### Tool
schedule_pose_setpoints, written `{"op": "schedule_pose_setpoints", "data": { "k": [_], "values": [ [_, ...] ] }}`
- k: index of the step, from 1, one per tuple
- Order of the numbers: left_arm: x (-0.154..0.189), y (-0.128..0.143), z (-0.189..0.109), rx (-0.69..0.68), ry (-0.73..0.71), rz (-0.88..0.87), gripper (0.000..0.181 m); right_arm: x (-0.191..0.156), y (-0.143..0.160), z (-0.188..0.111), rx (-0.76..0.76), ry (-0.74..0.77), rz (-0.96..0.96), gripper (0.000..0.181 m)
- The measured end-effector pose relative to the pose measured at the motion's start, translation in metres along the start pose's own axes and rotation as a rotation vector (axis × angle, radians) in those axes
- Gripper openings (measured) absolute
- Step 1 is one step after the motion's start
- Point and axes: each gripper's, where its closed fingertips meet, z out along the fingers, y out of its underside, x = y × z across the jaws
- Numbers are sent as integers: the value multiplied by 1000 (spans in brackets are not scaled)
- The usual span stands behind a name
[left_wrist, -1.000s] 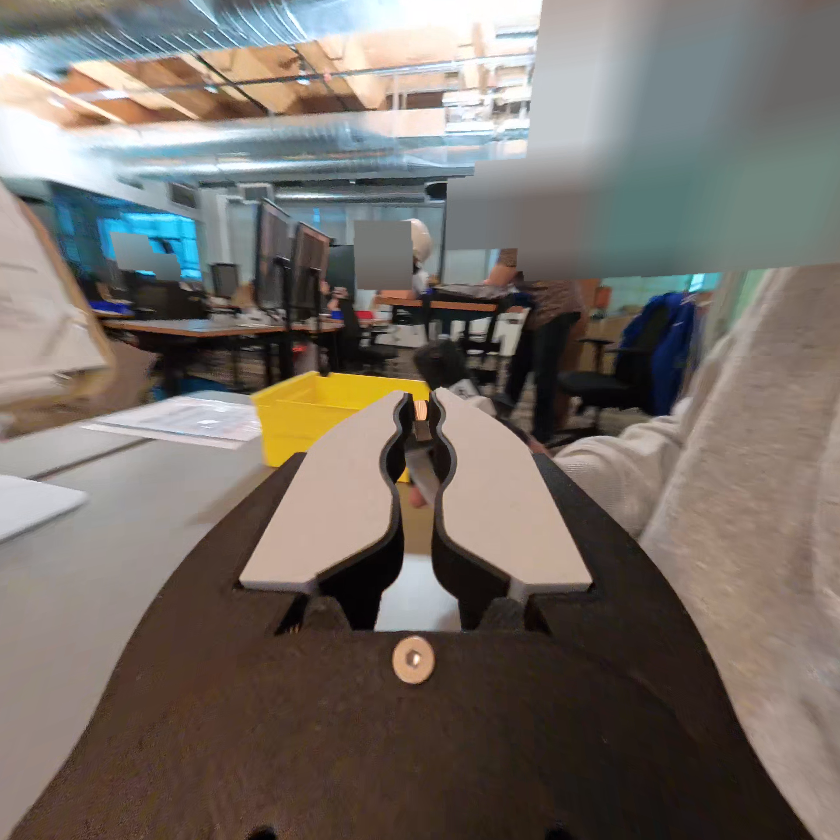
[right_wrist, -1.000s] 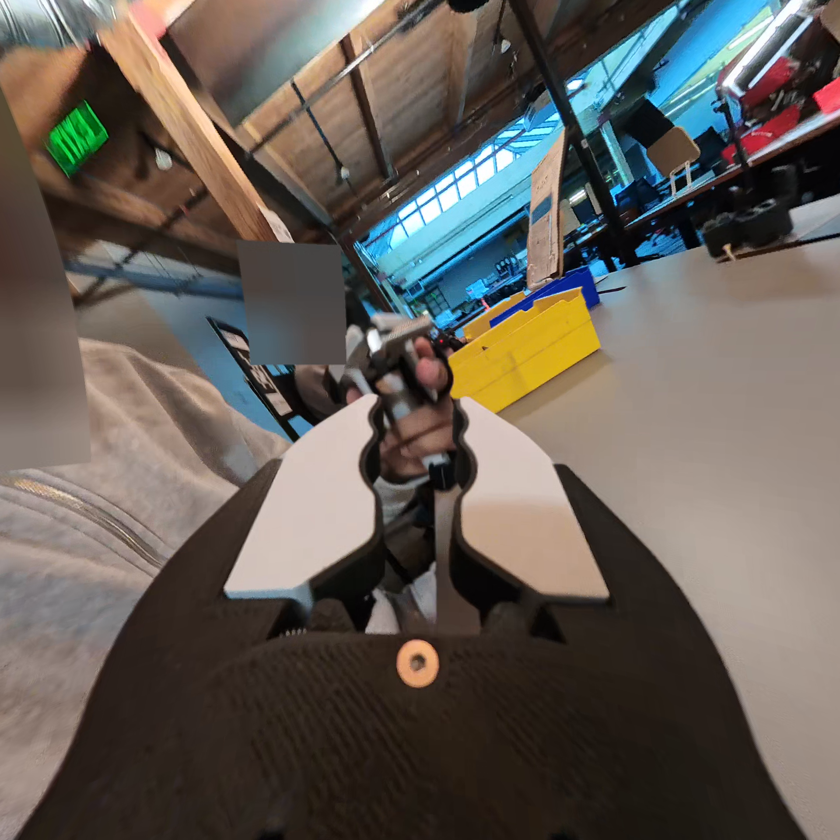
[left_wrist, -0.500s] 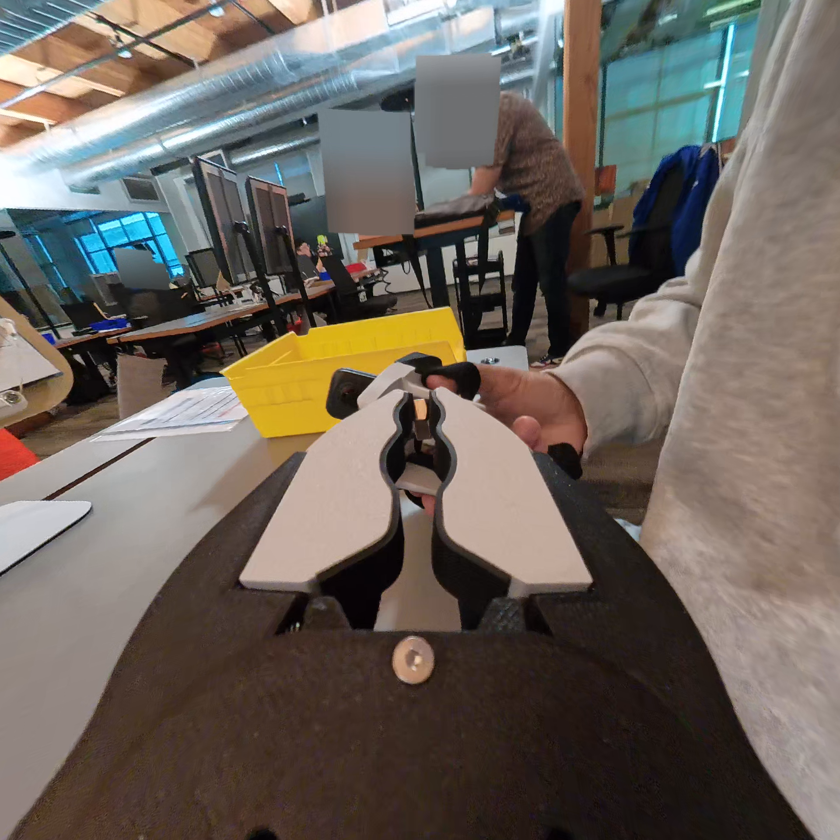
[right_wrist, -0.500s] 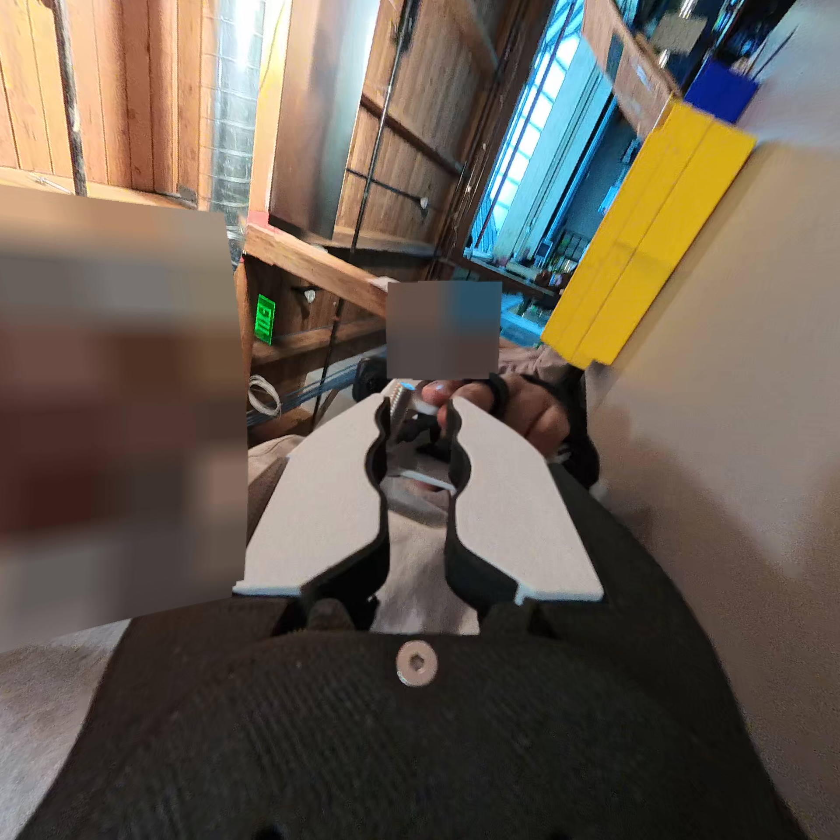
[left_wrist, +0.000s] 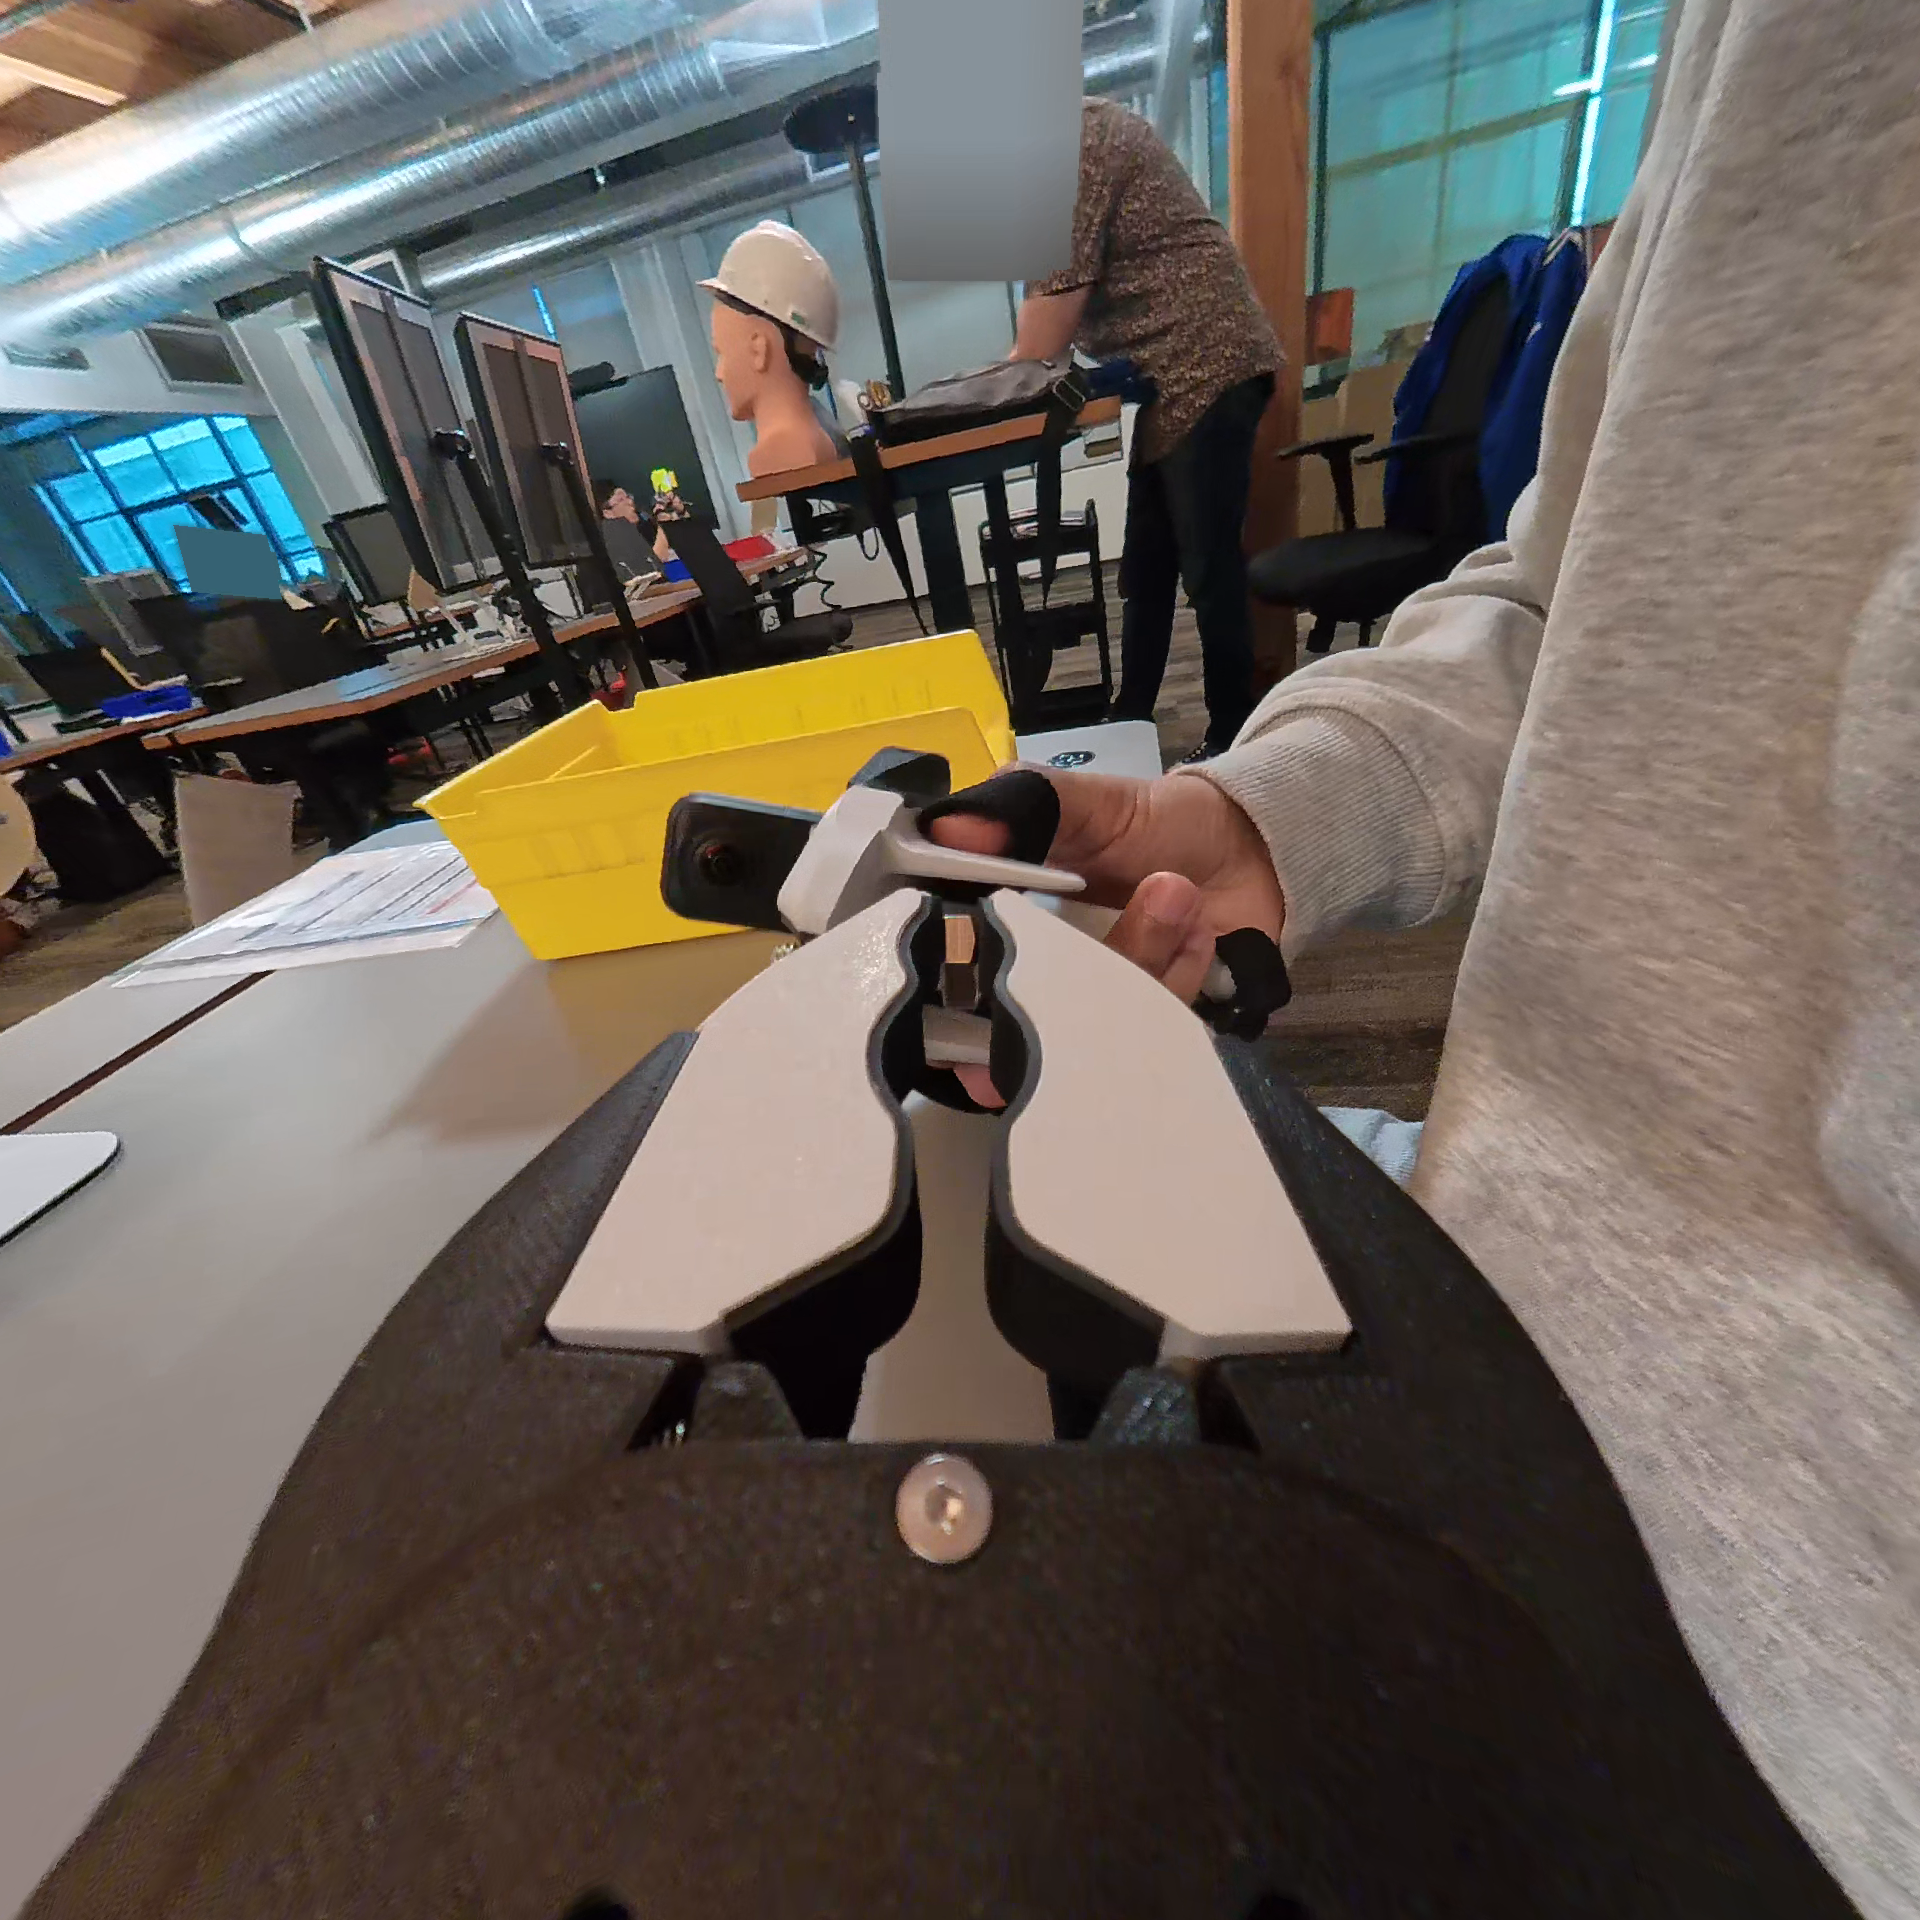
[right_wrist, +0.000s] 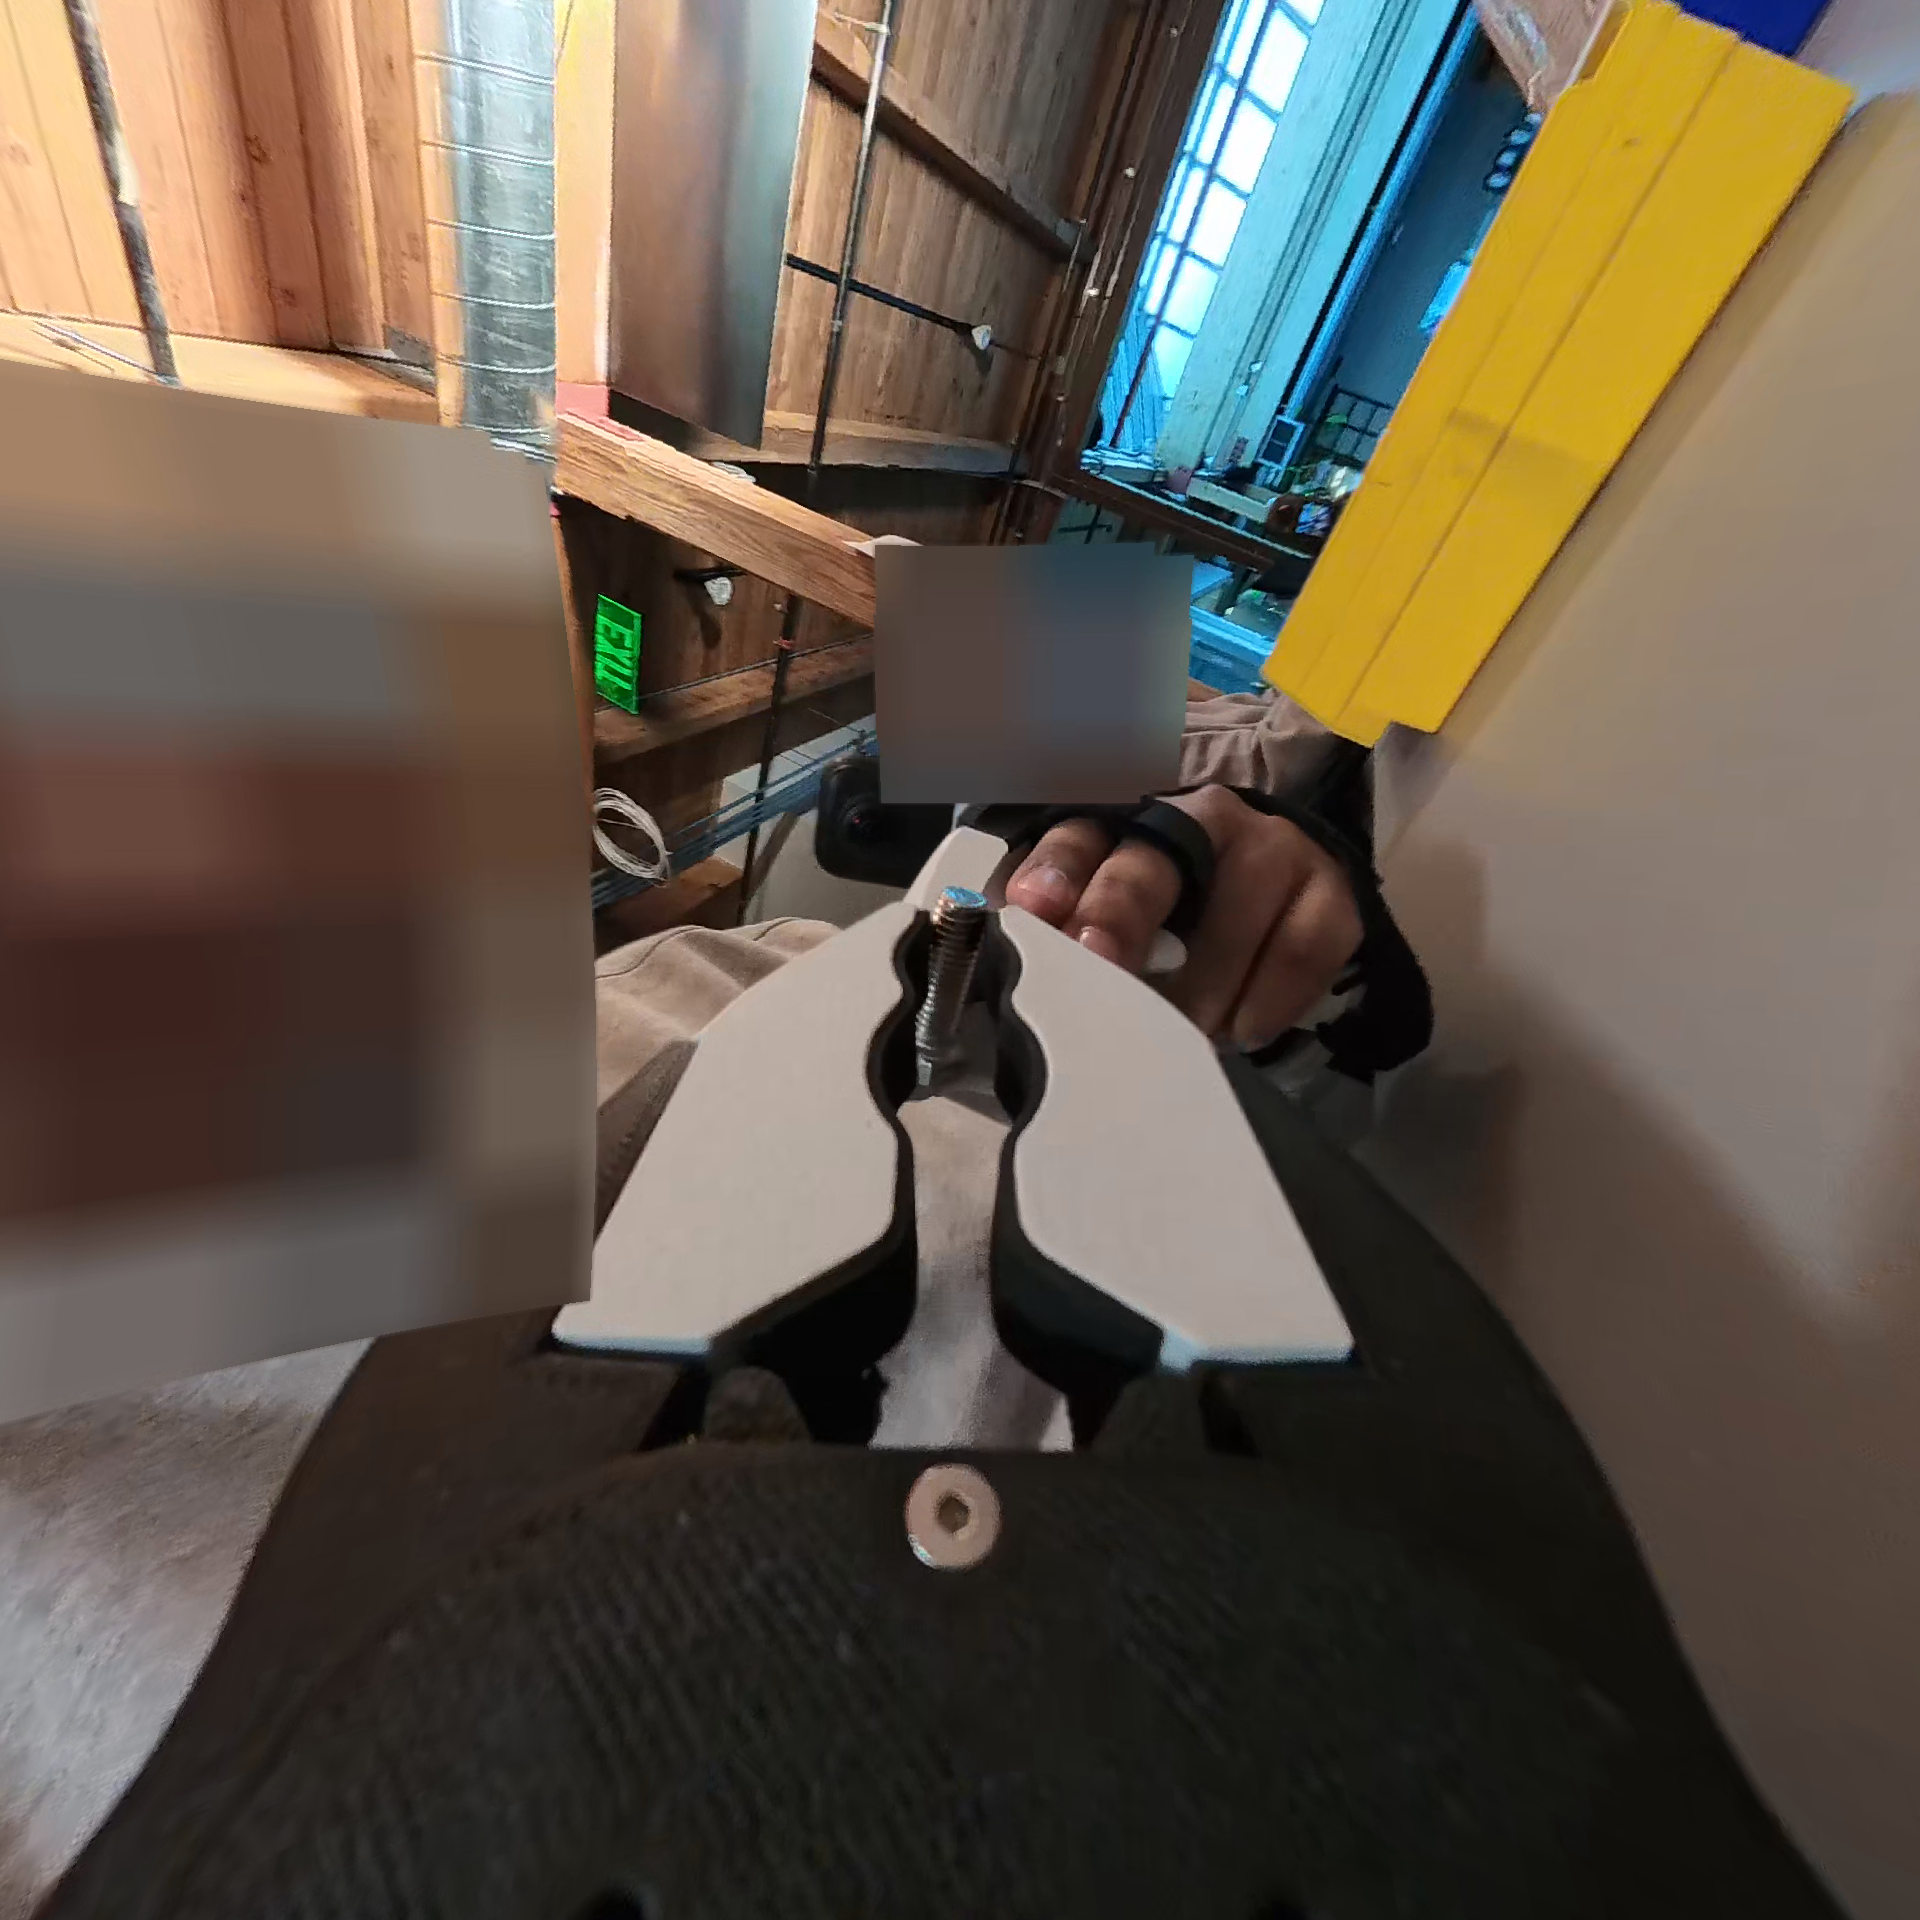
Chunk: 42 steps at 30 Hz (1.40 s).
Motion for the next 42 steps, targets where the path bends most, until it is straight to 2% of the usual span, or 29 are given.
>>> {"op": "schedule_pose_setpoints", "data": {
  "k": [1,3,6,9,14,18,21,28,33,42],
  "values": [
    [0,1,0,-7,-4,0,7,1,-1,-1,0,20,-19,10],
    [-2,3,0,-8,-18,-2,8,1,-4,-3,6,57,-62,9],
    [-7,1,-1,7,-42,-30,28,2,-12,-9,44,123,-141,9],
    [-15,4,-3,5,-63,-90,39,-1,-24,-17,100,190,-250,9],
    [-31,17,-4,-37,-102,-270,41,-10,-33,-20,114,304,-541,9],
    [-32,21,-3,-45,-76,-397,42,-16,-25,-11,55,364,-815,9],
    [-28,21,-2,-40,-32,-449,41,-16,-15,-3,-4,381,-936,9],
    [-10,21,0,-40,134,-588,37,-14,-4,-3,-150,403,-1088,9],
    [-7,20,0,-44,151,-571,39,-24,-3,-2,-99,303,-1011,9],
    [-4,18,0,-34,165,-531,34,-20,5,3,-136,288,-1032,9]
  ]
}}
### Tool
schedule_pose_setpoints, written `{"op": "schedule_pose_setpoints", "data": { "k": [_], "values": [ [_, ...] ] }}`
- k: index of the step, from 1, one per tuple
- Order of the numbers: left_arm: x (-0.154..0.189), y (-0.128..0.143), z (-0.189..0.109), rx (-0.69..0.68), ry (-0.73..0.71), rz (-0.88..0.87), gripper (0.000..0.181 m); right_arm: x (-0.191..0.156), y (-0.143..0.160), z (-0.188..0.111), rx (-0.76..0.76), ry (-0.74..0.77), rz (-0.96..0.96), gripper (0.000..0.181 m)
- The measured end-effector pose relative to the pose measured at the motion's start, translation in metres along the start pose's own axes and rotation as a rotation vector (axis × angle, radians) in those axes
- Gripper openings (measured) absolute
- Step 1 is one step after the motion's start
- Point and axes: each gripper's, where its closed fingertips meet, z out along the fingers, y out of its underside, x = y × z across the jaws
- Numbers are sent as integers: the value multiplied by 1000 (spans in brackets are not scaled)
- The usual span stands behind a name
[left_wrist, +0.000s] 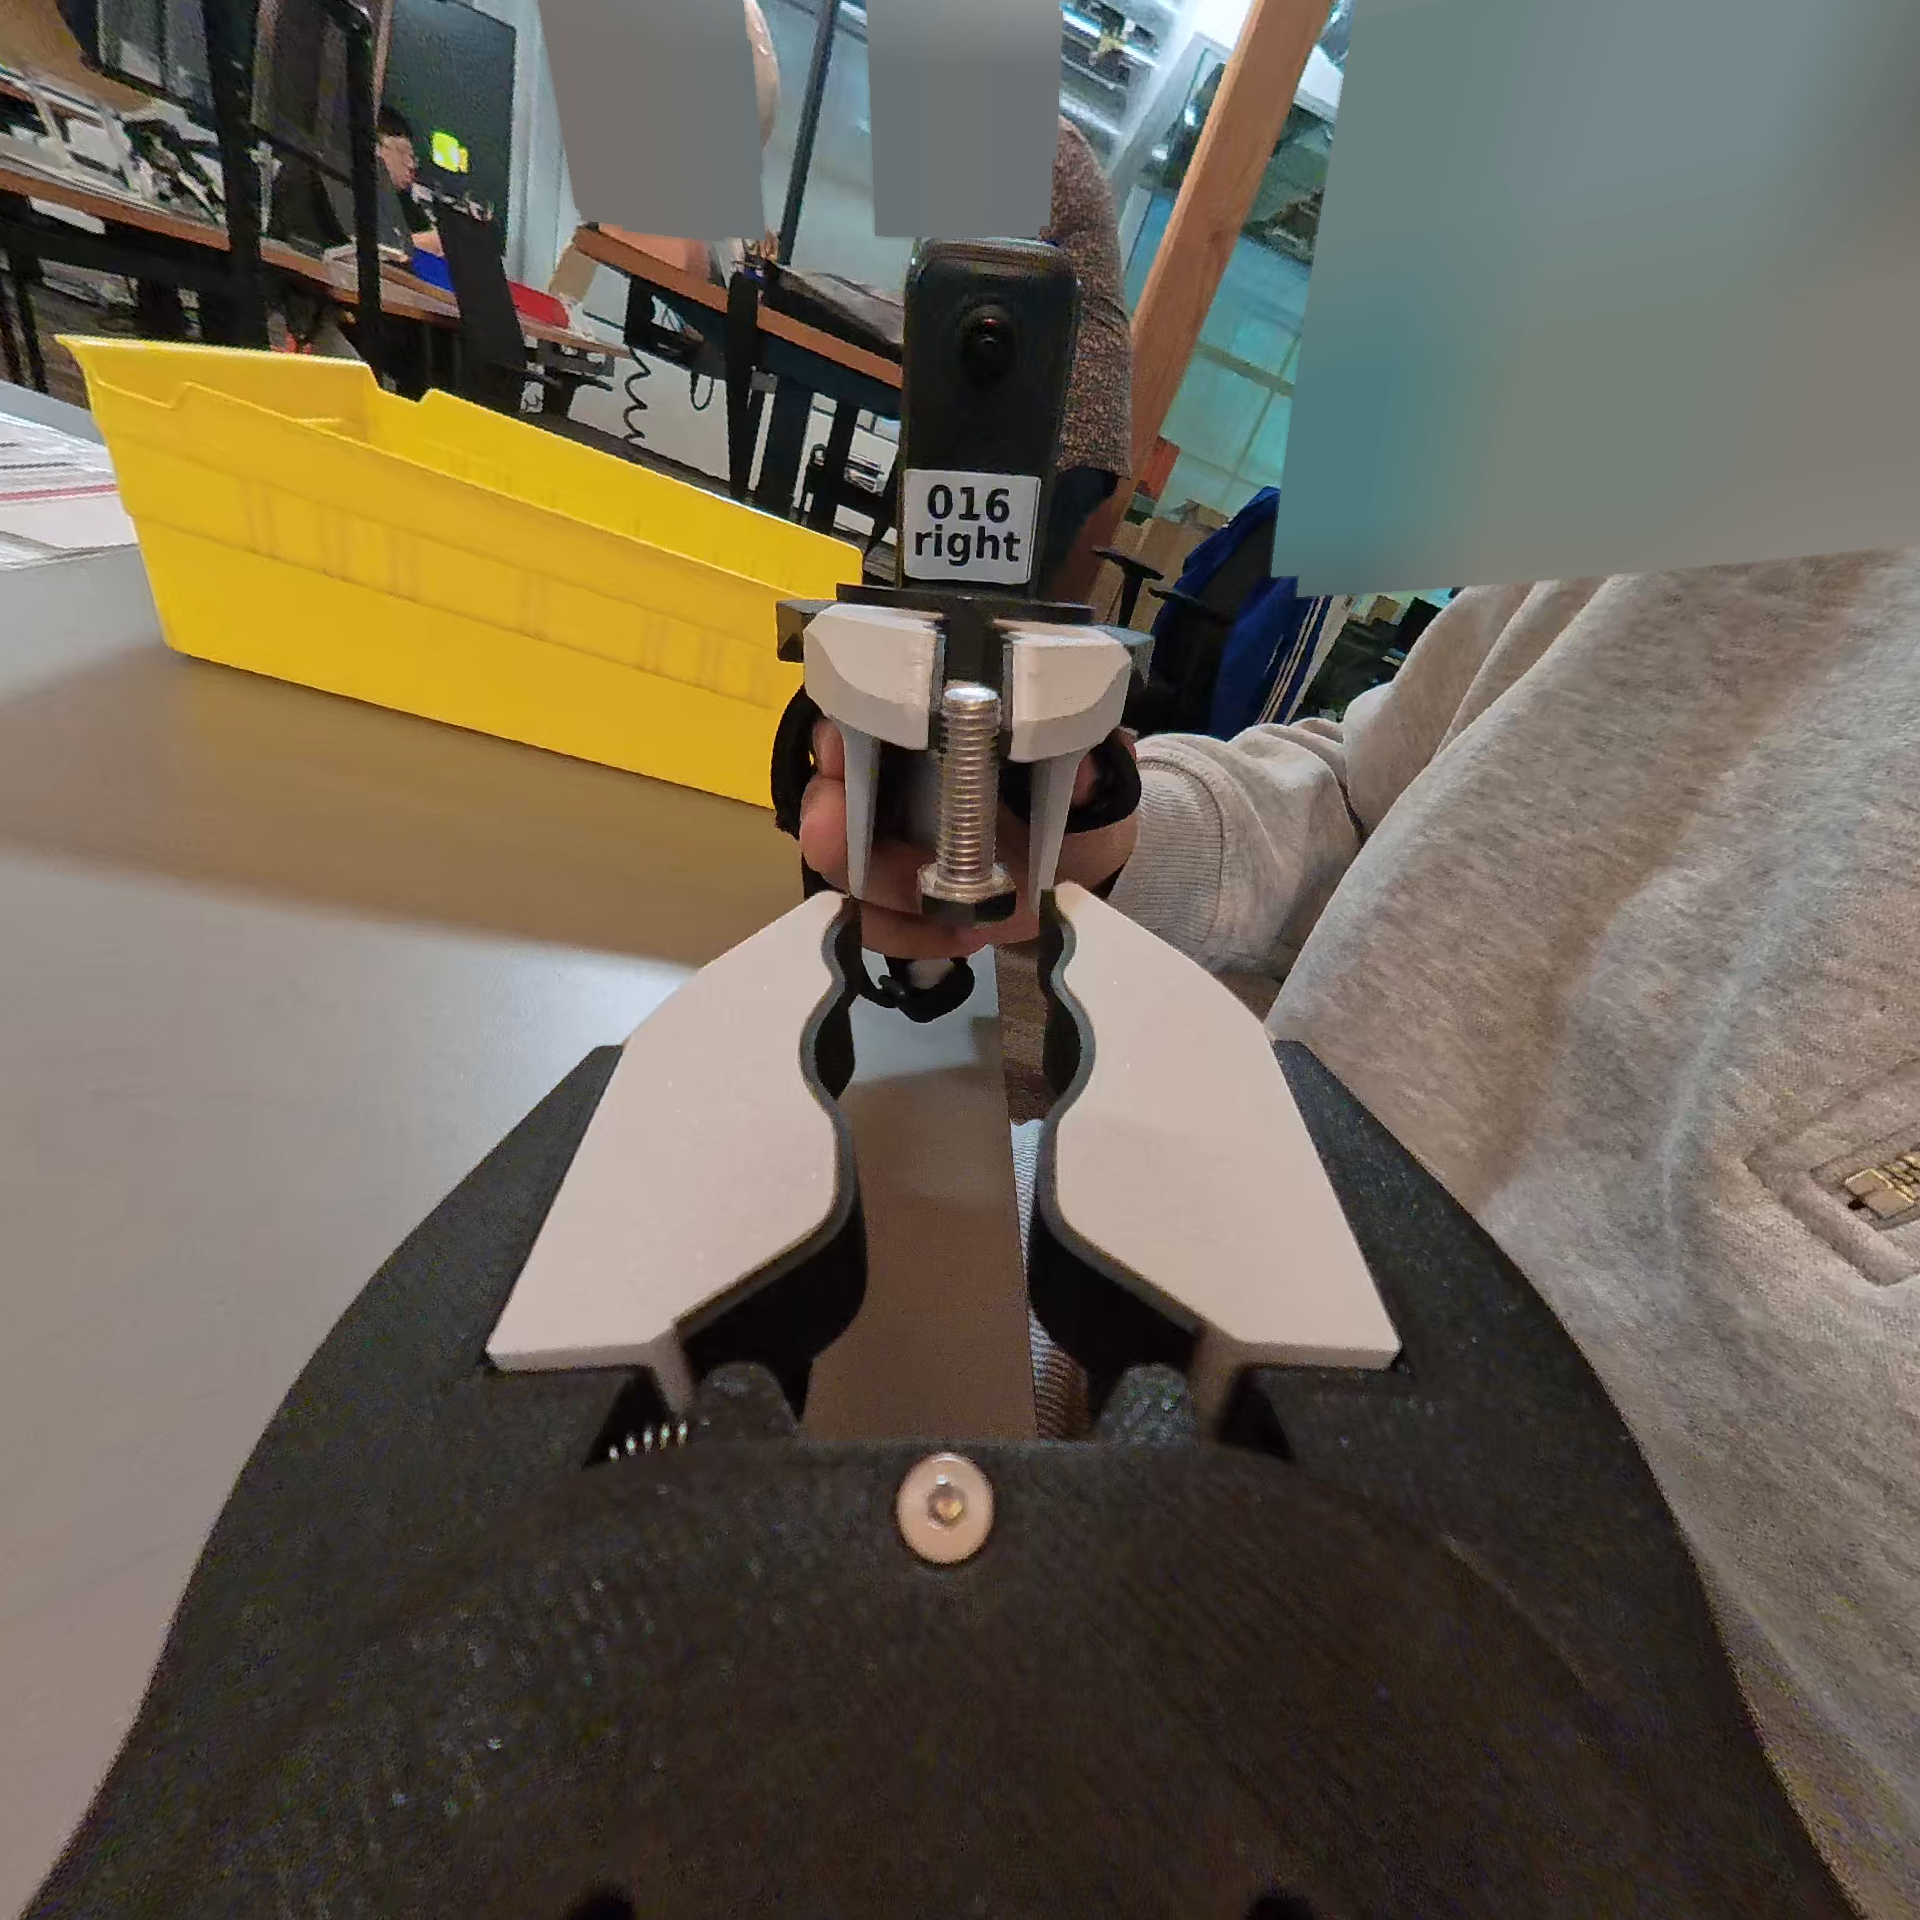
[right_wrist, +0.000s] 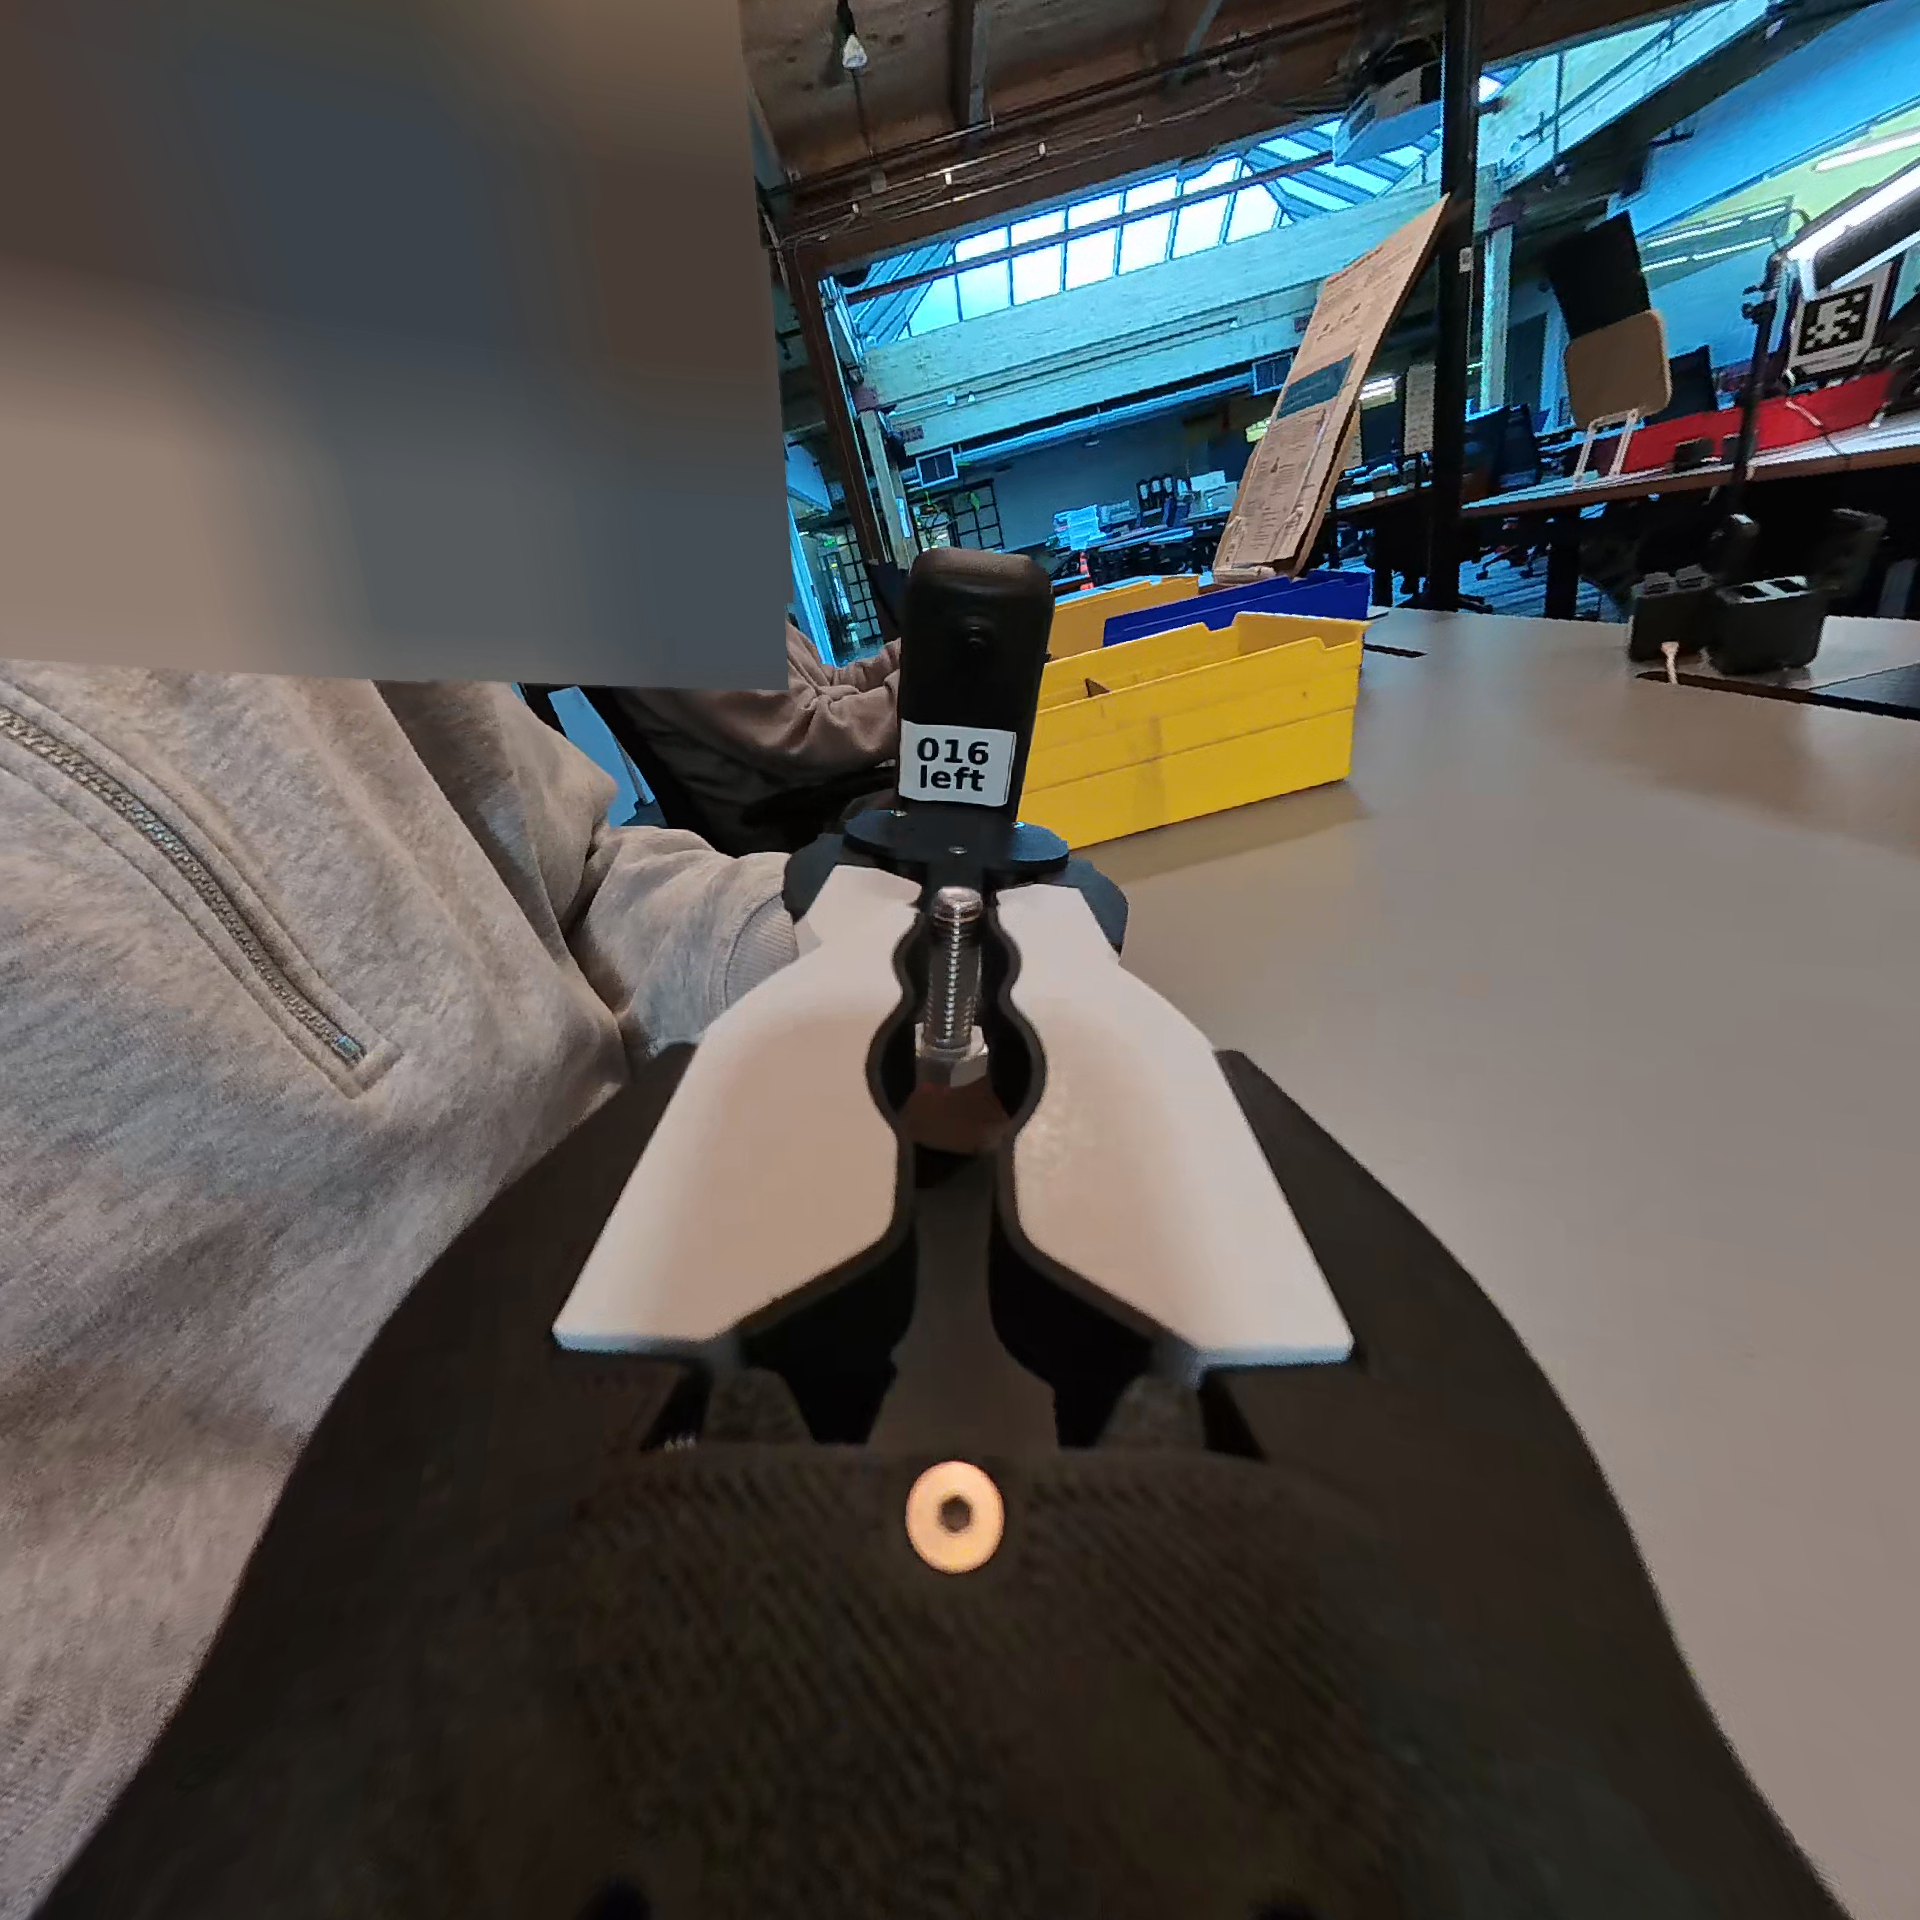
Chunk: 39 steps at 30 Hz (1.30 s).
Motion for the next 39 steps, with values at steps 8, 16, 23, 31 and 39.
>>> {"op": "schedule_pose_setpoints", "data": {
  "k": [8,16,23,31,39],
  "values": [
    [4,1,2,-3,4,42,28,1,0,0,8,-5,4,9],
    [4,-4,2,25,-4,54,22,-1,0,1,8,-14,0,9],
    [4,-4,3,24,-11,80,19,0,-1,1,18,-10,-2,9],
    [1,-6,3,29,-33,85,18,3,-2,0,26,8,6,9],
    [0,-7,3,32,-46,99,18,3,-2,0,32,12,9,9]
  ]
}}
